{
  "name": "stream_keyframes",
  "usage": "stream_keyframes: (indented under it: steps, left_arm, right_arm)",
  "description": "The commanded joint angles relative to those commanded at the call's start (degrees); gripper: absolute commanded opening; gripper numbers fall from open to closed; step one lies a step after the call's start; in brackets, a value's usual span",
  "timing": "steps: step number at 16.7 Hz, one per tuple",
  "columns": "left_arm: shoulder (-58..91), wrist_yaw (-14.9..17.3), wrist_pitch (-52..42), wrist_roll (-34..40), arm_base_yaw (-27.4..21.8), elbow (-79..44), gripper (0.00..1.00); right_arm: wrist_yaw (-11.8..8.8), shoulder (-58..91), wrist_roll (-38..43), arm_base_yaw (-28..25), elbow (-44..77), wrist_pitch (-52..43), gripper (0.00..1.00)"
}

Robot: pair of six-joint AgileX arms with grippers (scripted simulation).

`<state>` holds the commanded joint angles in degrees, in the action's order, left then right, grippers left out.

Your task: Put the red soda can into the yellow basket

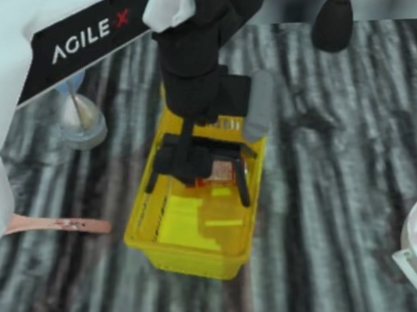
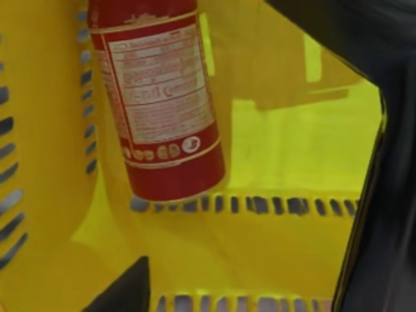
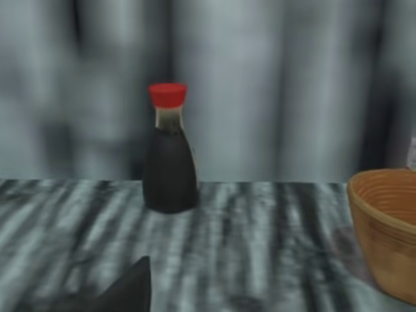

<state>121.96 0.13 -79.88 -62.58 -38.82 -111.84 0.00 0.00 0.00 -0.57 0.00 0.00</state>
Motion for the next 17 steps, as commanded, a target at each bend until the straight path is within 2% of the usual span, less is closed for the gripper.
stream_keyframes:
  steps: [14,17]
  left_arm:
    - [-0.12,0.0,4.59,-0.04,0.04,4.71,1.0]
    - [-0.12,0.0,4.59,-0.04,0.04,4.71,0.77]
  right_arm:
    - [0.0,0.0,0.0,0.0,0.0,0.0,1.0]
    - [0.0,0.0,0.0,0.0,0.0,0.0,1.0]
